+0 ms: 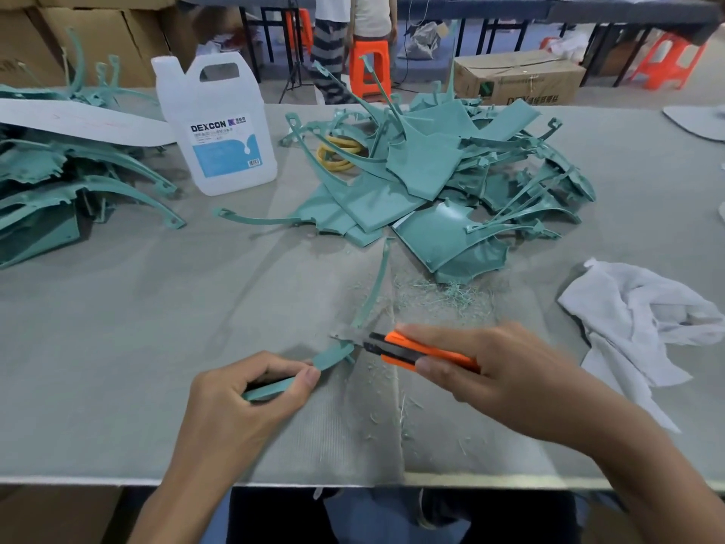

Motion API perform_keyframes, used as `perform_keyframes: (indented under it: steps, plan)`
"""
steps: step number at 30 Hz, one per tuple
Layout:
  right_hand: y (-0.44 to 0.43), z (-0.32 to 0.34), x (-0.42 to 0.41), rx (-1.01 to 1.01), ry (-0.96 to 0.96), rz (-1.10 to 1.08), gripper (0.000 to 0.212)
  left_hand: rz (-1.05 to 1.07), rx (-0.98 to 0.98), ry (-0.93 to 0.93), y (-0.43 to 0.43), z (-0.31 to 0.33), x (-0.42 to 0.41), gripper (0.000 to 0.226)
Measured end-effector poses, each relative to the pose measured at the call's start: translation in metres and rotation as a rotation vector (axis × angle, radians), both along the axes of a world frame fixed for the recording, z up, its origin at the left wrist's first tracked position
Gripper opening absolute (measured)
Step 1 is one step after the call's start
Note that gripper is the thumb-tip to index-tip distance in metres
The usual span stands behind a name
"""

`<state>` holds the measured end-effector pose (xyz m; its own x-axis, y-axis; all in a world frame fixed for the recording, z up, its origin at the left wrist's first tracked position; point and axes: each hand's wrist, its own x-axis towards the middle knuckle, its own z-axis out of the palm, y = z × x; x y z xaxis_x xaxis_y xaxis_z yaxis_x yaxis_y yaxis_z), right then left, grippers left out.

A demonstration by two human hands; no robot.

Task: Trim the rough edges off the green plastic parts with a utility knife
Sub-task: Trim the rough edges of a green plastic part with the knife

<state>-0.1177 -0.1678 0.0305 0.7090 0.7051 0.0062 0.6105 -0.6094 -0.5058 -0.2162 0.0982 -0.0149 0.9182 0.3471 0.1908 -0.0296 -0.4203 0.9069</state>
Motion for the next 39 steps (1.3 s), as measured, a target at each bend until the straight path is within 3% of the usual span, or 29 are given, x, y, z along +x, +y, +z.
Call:
perform_keyframes:
  steps: [6, 11, 13, 16, 18, 20, 25, 32, 39]
  plan:
    - [0.001, -0.001, 0.006, 0.066, -0.023, -0.056, 0.040, 0.057, 0.140, -0.133, 0.003, -0.005, 0.005, 0.016]
    - [-0.010, -0.014, 0.017, 0.127, -0.043, -0.159, 0.044, -0.029, 0.735, -0.516, 0.012, -0.025, 0.023, 0.024]
    - [-0.015, -0.021, 0.018, 0.127, -0.030, -0.199, 0.046, -0.173, 0.827, -0.438, 0.015, -0.040, 0.026, 0.032]
    - [-0.020, -0.030, 0.016, 0.065, -0.060, -0.216, 0.027, -0.371, 0.897, -0.079, 0.021, -0.054, 0.021, 0.059]
    - [-0.020, -0.034, 0.016, -0.006, -0.080, -0.221, 0.030, -0.360, 0.805, 0.087, 0.025, -0.051, 0.021, 0.075]
    - [-0.020, -0.035, 0.017, -0.118, -0.134, -0.200, 0.038, -0.295, 0.763, 0.108, 0.019, -0.046, 0.035, 0.079]
    - [-0.013, -0.037, 0.027, -0.307, -0.130, -0.133, 0.027, -0.176, 0.769, 0.321, -0.001, -0.053, 0.078, 0.120]
    - [-0.008, -0.053, 0.028, -0.345, -0.120, -0.090, 0.028, -0.118, 0.745, 0.319, 0.001, -0.071, 0.081, 0.126]
    - [-0.003, -0.066, 0.032, -0.359, -0.251, -0.154, 0.033, -0.145, 0.736, 0.329, 0.003, -0.070, 0.079, 0.127]
